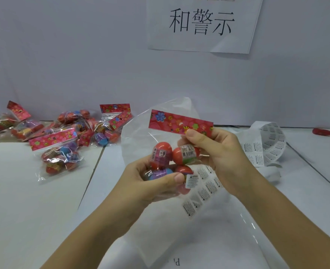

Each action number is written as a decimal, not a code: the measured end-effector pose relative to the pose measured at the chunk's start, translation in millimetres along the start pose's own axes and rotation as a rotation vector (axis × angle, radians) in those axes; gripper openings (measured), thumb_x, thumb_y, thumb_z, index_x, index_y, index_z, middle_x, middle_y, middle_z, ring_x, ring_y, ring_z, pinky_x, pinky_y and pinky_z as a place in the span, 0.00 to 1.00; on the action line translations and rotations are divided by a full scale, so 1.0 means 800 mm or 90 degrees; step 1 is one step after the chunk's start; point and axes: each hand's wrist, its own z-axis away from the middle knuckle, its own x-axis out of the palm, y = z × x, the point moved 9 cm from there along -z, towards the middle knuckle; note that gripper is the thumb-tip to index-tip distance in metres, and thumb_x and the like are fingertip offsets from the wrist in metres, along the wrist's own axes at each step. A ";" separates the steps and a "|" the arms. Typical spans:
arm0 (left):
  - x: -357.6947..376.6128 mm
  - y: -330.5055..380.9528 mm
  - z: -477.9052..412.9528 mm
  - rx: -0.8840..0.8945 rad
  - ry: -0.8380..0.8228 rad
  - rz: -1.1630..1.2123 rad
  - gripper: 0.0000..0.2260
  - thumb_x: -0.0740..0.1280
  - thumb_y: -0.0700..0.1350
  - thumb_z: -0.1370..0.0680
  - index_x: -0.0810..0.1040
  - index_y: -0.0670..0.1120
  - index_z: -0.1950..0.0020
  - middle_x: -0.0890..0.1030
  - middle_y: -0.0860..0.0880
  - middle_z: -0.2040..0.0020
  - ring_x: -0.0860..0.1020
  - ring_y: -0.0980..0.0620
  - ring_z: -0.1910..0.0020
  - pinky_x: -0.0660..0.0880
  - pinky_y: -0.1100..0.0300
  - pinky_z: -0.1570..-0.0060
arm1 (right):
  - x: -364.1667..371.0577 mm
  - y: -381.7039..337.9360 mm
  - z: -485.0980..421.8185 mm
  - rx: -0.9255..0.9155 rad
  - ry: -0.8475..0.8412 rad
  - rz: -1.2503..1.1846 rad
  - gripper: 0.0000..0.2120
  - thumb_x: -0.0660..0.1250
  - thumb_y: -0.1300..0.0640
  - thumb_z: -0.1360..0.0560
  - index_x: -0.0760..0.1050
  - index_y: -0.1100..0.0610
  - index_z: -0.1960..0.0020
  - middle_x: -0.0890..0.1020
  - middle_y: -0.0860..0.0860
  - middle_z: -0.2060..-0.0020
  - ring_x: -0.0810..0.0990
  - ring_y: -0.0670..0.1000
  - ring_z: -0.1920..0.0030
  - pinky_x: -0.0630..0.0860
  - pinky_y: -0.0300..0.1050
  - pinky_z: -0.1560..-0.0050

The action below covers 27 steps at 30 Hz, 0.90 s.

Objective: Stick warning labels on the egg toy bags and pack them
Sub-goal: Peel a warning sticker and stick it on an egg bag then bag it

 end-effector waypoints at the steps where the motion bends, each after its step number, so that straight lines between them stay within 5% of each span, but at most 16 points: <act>1: -0.001 -0.001 -0.001 -0.004 0.005 0.009 0.17 0.78 0.44 0.36 0.84 0.46 0.48 0.85 0.40 0.49 0.85 0.40 0.51 0.82 0.56 0.53 | -0.001 0.001 -0.003 0.003 0.012 0.007 0.13 0.71 0.50 0.35 0.82 0.58 0.57 0.85 0.53 0.63 0.83 0.50 0.64 0.81 0.45 0.62; 7: -0.006 -0.006 -0.006 -0.018 0.029 0.037 0.17 0.78 0.46 0.40 0.85 0.47 0.52 0.86 0.41 0.51 0.85 0.42 0.53 0.81 0.60 0.59 | -0.002 0.021 -0.010 0.029 0.083 -0.024 0.07 0.70 0.53 0.27 0.81 0.56 0.57 0.85 0.50 0.66 0.84 0.48 0.67 0.76 0.39 0.73; 10: -0.009 -0.007 -0.006 0.006 0.043 0.025 0.22 0.79 0.46 0.39 0.83 0.45 0.46 0.86 0.41 0.51 0.85 0.42 0.54 0.81 0.60 0.58 | 0.001 0.020 -0.010 0.018 0.086 -0.033 0.10 0.70 0.50 0.29 0.80 0.56 0.54 0.85 0.50 0.65 0.84 0.47 0.66 0.75 0.38 0.73; 15: -0.018 0.004 -0.004 0.089 0.116 0.133 0.21 0.76 0.50 0.31 0.81 0.42 0.42 0.85 0.41 0.48 0.85 0.44 0.51 0.81 0.58 0.55 | 0.009 0.031 -0.002 0.057 -0.029 -0.045 0.22 0.70 0.45 0.31 0.75 0.52 0.40 0.84 0.54 0.51 0.84 0.55 0.54 0.82 0.53 0.61; 19: -0.024 0.002 -0.006 0.065 0.134 0.165 0.15 0.63 0.57 0.29 0.87 0.54 0.52 0.86 0.46 0.49 0.84 0.48 0.49 0.80 0.63 0.58 | 0.019 0.037 0.006 0.076 -0.088 0.048 0.22 0.74 0.47 0.31 0.73 0.49 0.39 0.85 0.50 0.53 0.85 0.51 0.54 0.83 0.49 0.63; 23: -0.026 0.003 -0.007 0.099 0.162 0.163 0.15 0.62 0.56 0.27 0.86 0.55 0.51 0.85 0.48 0.46 0.83 0.48 0.44 0.80 0.56 0.44 | 0.000 0.009 0.014 -0.094 0.111 0.150 0.18 0.72 0.61 0.27 0.74 0.43 0.44 0.82 0.46 0.52 0.82 0.46 0.52 0.81 0.44 0.52; 27: -0.016 0.006 0.003 0.163 0.111 0.187 0.23 0.60 0.65 0.23 0.73 0.57 0.31 0.79 0.58 0.35 0.76 0.57 0.34 0.64 0.51 0.30 | 0.044 0.000 0.036 -0.170 0.009 0.201 0.11 0.71 0.49 0.28 0.77 0.40 0.46 0.82 0.37 0.50 0.80 0.41 0.47 0.76 0.45 0.43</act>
